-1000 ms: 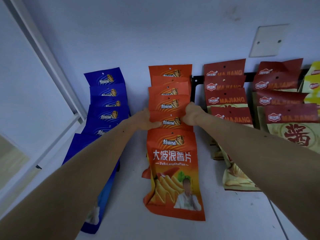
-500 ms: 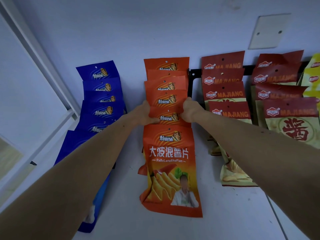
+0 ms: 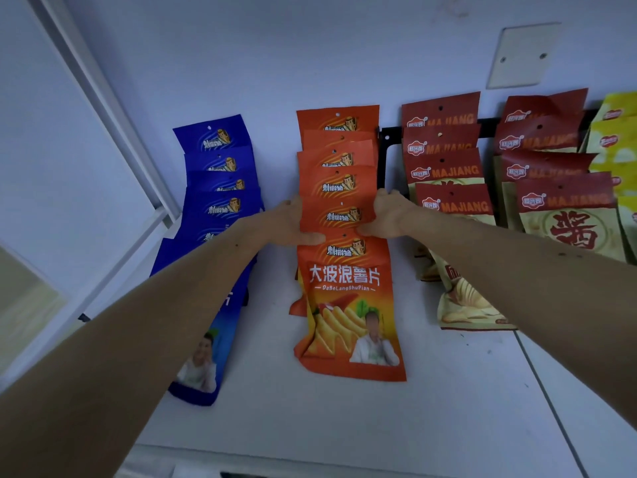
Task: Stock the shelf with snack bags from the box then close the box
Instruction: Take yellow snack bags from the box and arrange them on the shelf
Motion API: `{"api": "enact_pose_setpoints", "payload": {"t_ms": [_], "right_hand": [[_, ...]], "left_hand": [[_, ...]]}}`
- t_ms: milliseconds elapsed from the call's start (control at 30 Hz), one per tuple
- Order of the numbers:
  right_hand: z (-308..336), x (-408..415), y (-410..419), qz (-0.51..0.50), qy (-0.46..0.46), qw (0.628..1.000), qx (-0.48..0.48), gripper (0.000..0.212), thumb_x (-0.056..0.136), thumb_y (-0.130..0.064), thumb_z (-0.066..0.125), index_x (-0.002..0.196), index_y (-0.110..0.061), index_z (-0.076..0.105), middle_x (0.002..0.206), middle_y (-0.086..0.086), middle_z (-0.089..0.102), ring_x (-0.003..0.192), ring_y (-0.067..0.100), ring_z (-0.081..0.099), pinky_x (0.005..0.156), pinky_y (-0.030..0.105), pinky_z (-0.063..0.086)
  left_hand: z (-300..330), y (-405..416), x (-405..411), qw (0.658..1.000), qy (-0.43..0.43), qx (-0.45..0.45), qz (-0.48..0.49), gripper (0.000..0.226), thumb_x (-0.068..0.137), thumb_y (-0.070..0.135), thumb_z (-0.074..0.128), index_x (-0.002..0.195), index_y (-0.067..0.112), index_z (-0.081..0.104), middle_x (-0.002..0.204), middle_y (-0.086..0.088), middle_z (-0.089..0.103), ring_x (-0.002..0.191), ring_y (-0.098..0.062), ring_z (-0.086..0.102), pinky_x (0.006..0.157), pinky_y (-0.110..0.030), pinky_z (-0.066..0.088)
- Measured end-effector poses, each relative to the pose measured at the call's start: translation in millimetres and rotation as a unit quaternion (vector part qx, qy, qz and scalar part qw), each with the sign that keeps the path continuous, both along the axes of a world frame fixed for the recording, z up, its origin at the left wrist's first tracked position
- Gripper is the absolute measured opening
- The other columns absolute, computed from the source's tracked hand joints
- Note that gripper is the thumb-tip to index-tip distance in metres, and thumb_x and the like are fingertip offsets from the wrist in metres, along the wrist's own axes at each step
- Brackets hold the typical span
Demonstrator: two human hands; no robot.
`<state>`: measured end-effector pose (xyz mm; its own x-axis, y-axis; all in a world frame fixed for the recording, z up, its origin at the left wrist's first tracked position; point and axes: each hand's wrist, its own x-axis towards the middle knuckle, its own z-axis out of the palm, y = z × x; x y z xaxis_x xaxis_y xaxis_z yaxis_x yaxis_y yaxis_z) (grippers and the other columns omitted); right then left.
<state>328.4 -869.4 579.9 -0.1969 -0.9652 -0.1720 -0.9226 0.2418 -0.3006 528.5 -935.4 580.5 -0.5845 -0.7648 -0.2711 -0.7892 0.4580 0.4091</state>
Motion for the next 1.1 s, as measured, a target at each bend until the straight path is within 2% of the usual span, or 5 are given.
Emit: {"api": "enact_pose_setpoints", "payload": {"t_ms": [200, 300, 533, 867, 1100], "right_hand": [[-1, 18, 33, -0.002, -0.029, 0.997, 0.078, 0.094, 0.077, -0.055, 0.070, 0.142, 0.000, 0.031, 0.131, 0.010, 0.048, 0.111, 0.026, 0.054, 0.086, 0.032, 0.050], [-10, 23, 41, -0.005, -0.073, 0.993, 0.095, 0.095, 0.073, -0.052, 0.076, 0.144, -0.005, 0.033, 0.134, 0.006, 0.049, 0.111, 0.024, 0.055, 0.086, 0.034, 0.053], [-21, 36, 50, -0.005, -0.027, 0.996, 0.088, 0.087, 0.075, -0.045, 0.078, 0.140, -0.004, 0.037, 0.135, 0.009, 0.045, 0.116, 0.028, 0.054, 0.092, 0.041, 0.053], [-3, 43, 54, -0.015, 0.000, 0.999, 0.036, 0.086, 0.078, -0.051, 0.071, 0.140, -0.003, 0.035, 0.134, 0.011, 0.046, 0.122, 0.031, 0.049, 0.100, 0.041, 0.046], [17, 84, 53, 0.057, -0.036, 0.997, -0.042, 0.058, 0.076, -0.037, 0.075, 0.123, -0.007, 0.058, 0.125, 0.019, 0.057, 0.115, 0.038, 0.054, 0.094, 0.045, 0.047]], "left_hand": [[-17, 33, 5, 0.990, -0.138, 0.010, -0.037, 0.145, 0.040, 0.094, 0.058, 0.151, 0.032, -0.011, 0.156, -0.006, 0.022, 0.139, -0.026, 0.033, 0.112, -0.050, 0.035], [-29, 39, 7, 0.985, -0.171, 0.013, -0.031, 0.134, 0.059, 0.081, 0.064, 0.150, 0.027, -0.019, 0.157, -0.010, 0.016, 0.141, -0.029, 0.028, 0.113, -0.049, 0.031], [-35, 49, 14, 0.990, -0.137, 0.019, -0.021, 0.140, 0.054, 0.079, 0.069, 0.149, 0.029, -0.021, 0.158, -0.005, 0.017, 0.141, -0.025, 0.030, 0.112, -0.048, 0.034], [-32, 63, 26, 0.995, -0.095, -0.021, 0.012, 0.118, 0.073, 0.068, 0.066, 0.151, 0.026, -0.012, 0.158, -0.007, 0.016, 0.144, -0.029, 0.024, 0.113, -0.050, 0.031], [-16, 76, 78, 0.979, -0.159, -0.115, 0.063, 0.115, 0.079, 0.069, 0.057, 0.153, 0.014, -0.011, 0.162, -0.010, -0.003, 0.149, -0.032, 0.003, 0.117, -0.051, 0.021]]}}
